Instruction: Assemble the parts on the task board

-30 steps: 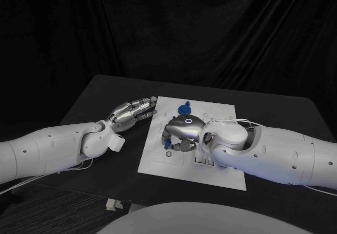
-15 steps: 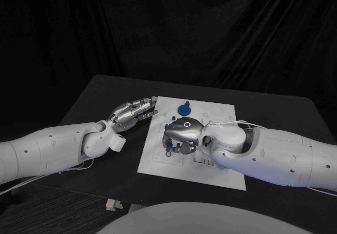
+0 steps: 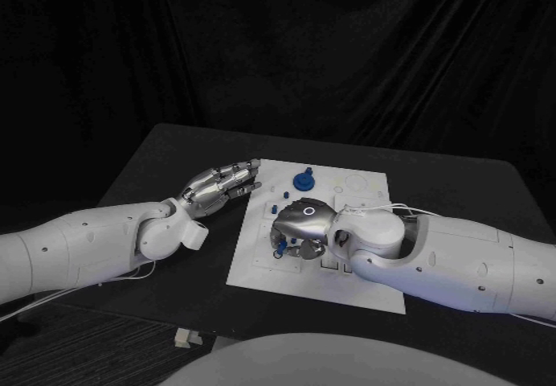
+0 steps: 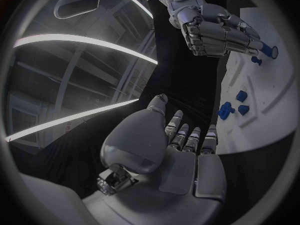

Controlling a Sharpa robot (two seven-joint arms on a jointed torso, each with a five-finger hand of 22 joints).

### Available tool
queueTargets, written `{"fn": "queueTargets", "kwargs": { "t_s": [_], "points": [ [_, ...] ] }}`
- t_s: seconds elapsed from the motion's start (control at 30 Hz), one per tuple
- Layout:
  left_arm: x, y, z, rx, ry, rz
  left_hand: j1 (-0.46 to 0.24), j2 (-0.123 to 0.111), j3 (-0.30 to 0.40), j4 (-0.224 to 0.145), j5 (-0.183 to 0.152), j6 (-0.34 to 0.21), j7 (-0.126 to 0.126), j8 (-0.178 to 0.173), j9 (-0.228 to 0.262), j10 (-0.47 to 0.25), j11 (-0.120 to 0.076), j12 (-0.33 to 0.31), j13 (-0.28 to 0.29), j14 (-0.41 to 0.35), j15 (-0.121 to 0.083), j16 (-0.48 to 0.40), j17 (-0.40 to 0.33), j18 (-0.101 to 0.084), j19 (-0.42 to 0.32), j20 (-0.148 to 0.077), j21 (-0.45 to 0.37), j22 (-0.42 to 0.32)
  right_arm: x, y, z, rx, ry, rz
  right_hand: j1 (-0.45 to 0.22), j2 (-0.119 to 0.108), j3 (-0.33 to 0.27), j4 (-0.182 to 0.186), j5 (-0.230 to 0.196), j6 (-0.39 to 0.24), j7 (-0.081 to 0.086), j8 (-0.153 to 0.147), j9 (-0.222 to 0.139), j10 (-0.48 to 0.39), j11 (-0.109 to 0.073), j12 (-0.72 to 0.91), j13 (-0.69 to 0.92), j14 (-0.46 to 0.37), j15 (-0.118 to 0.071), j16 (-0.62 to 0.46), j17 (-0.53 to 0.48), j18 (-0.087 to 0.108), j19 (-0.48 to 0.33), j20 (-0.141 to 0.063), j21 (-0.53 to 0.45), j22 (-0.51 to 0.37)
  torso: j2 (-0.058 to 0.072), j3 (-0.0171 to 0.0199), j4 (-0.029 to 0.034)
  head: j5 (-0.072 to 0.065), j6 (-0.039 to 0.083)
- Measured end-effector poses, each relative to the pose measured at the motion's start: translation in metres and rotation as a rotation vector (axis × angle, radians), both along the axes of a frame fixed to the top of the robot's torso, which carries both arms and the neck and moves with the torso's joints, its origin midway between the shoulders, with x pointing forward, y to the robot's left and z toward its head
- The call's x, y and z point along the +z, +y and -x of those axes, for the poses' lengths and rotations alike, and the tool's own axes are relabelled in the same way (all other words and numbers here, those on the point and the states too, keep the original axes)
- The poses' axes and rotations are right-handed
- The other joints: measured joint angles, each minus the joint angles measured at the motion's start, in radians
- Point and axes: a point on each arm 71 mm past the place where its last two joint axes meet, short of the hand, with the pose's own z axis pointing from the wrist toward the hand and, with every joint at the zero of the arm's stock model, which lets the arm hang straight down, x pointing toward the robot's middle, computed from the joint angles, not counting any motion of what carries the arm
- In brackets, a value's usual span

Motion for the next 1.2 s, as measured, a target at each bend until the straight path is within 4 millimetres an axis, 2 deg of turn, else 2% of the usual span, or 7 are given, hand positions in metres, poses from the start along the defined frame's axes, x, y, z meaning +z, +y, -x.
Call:
{"fn": "queueTargets", "kwargs": {
  "t_s": [0.67,1.03,1.1,1.2],
  "points": [
    [-0.0010,0.0000,0.0004,-0.006,0.004,0.003,0.000,0.000,0.000,0.000,0.000,0.000,0.000,0.000,0.000,0.000,0.000,0.000,0.000,0.000,0.000,0.000,0.000,0.000,0.000,0.000,0.000,0.004,-0.0058,0.0038,0.0021,0.002,-0.005,-0.009,-0.004,-0.004,-0.001,-0.001,0.005,0.000,0.000,-0.004,0.000,0.000,0.000,-0.001,0.001,0.000,0.000,0.000,-0.002,0.000,0.000,0.000,0.003,0.000,0.000,0.0001,0.0011,0.002,0.000],
    [-0.0017,0.0008,0.0003,-0.008,0.006,0.003,0.000,0.000,0.000,0.000,0.000,0.000,0.000,0.000,0.000,0.000,0.000,0.000,0.000,0.000,0.000,0.000,0.000,0.000,0.000,0.000,0.000,0.004,-0.0071,0.0056,0.0027,0.002,-0.006,-0.016,-0.008,-0.008,0.003,-0.006,0.003,0.000,0.000,-0.006,0.002,0.007,0.007,-0.001,0.005,0.000,0.000,0.000,-0.005,0.000,0.000,0.000,0.003,0.000,0.000,0.0000,0.0011,0.001,0.000],
    [-0.0019,0.0006,0.0003,-0.009,0.007,0.004,0.000,0.000,0.000,0.000,0.000,0.000,0.000,0.000,0.000,0.000,0.000,0.000,0.000,0.000,0.007,0.000,0.000,0.000,0.000,0.000,0.000,0.005,-0.0073,0.0058,0.0030,0.003,-0.005,-0.016,-0.008,-0.008,0.003,-0.006,0.000,0.000,0.000,-0.006,0.003,0.007,0.007,0.003,0.005,0.000,0.000,0.000,-0.005,0.000,0.000,0.000,0.003,0.000,0.000,0.0001,0.0011,0.001,0.000],
    [-0.0021,0.0005,0.0004,-0.010,0.009,0.004,0.000,0.000,0.000,0.000,0.000,0.000,0.000,0.000,0.000,0.000,0.000,0.000,0.000,0.000,0.007,0.000,0.000,0.000,0.000,0.000,0.000,0.005,-0.0074,0.0061,0.0035,0.004,-0.005,-0.016,-0.008,-0.008,0.001,-0.008,0.000,0.000,0.000,-0.006,0.003,0.007,0.007,0.004,0.005,0.000,0.000,0.000,-0.006,0.000,0.000,0.000,0.003,0.000,0.000,0.0001,0.0011,0.001,0.000]
  ]
}}
